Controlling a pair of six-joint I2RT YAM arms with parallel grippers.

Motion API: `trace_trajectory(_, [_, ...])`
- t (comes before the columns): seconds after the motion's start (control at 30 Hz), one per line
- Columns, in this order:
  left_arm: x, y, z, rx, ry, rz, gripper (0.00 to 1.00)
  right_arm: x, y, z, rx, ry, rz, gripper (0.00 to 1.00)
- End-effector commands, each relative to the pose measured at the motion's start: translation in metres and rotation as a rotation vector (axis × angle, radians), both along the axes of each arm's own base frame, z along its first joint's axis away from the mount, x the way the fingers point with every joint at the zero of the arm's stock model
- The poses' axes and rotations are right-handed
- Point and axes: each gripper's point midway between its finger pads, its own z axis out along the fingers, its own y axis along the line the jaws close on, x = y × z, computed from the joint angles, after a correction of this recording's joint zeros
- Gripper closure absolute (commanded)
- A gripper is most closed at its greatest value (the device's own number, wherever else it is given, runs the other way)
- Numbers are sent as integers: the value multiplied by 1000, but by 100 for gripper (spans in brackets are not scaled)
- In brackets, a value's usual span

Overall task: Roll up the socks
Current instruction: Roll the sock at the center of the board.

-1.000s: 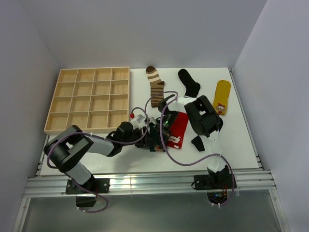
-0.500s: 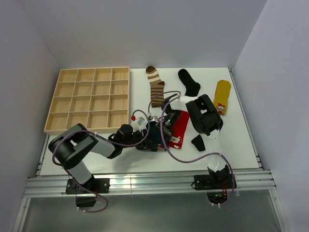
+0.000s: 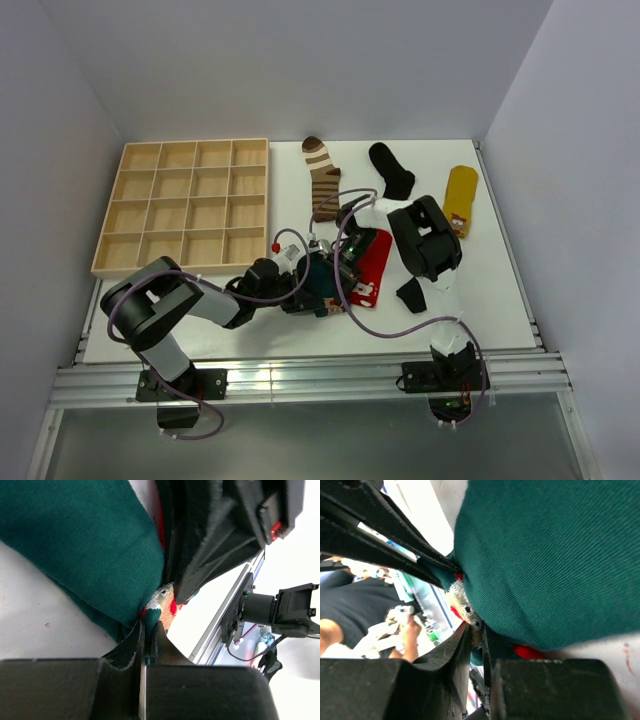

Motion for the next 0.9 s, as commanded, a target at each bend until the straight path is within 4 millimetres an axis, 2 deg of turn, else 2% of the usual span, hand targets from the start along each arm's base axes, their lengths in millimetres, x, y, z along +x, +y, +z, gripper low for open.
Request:
trace_trajectory(0.0, [-13,7,-17,71,83,2,100,27,-3,-8,11,-213,25,82])
trace_trajectory(0.2, [-24,19,-31,117,132,6,100,33,-5,12,47,-344,24,73])
trace_trajectory(0.27, [-29,24,-37,132,156,7,100,36,-7,13,44,-393,23,69])
trace_trajectory(0.3, [-29,25,-37,131,161,10,100,39,-8,20,57,-433,21,69])
trace_trajectory(0.4, [-33,34,-44,151,189,14,100,41,-10,24,67,-502,32,66])
trace_trajectory(0.63, [-44,50,-52,148,294,19,100,53,-20,44,99,-783,29,60])
trace_trajectory(0.73, [-42,52,-52,141,331,20,99,47,-25,43,108,-836,52,59])
trace_trajectory(0.77, [-37,50,-50,139,328,21,100,48,-23,52,133,-888,55,58])
trace_trajectory(0.8, [-41,53,-53,170,360,20,100,46,-23,53,143,-909,64,58])
trace_trajectory(0.87, [-37,50,-50,178,363,6,99,39,-21,48,149,-973,106,55])
